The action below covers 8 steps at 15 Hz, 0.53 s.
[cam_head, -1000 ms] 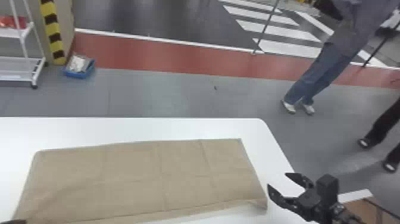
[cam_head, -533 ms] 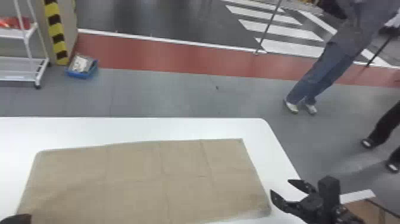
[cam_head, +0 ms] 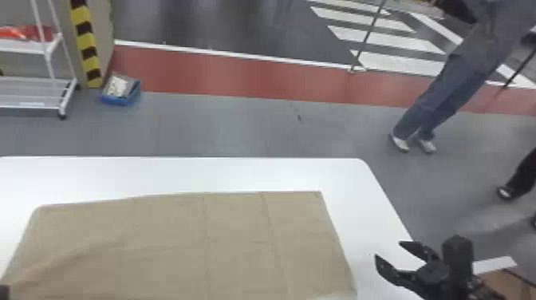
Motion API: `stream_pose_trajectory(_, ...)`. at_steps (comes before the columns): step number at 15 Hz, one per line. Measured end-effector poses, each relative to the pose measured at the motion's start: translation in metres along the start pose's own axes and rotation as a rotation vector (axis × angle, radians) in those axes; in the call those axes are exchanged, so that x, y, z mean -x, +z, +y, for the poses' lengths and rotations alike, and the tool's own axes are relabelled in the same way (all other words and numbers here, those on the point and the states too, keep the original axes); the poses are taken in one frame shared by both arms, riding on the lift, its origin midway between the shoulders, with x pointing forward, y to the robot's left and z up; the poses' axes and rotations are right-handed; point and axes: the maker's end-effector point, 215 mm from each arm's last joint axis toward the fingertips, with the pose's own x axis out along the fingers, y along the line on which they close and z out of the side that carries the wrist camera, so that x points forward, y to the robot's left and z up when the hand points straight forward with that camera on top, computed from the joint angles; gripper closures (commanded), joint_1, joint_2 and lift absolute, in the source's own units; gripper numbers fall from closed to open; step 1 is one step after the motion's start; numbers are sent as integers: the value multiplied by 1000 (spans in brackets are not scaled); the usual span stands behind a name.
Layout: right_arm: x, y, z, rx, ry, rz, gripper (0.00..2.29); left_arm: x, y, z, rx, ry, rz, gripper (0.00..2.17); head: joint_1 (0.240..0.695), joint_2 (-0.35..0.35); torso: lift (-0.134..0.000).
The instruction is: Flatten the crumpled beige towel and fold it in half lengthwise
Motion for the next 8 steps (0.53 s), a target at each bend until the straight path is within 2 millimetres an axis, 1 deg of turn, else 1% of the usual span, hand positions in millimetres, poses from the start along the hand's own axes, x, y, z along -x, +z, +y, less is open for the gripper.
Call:
stream_pose_trajectory(1,0,-1,0,-7,-2,4,211,3,2,-1,13,-25,-8,498,695,-274,0)
stream_pose_trajectory(2,-1,-2,0,-16,-1,10,208,6,4,-7,35,-69,-20,245,695,-282,0)
stream_pose_trajectory(3,-3,-2,3,-22,3,14,208,10,8,-16,69,-132,-38,151,695,-289,0)
stream_pose_trajectory(4,-5,-2,7,-25,7,15,208,13,9,-20,106,-173,-51,66,695,-293,0)
stream_pose_trajectory(6,-8,-2,11,-27,12,19,208,12,7,-21,149,-191,-60,66,695,-287,0)
stream_pose_trajectory(8,-9,-1,12,-28,12,21,211,4,9,-16,154,-167,-77,107,695,-280,0)
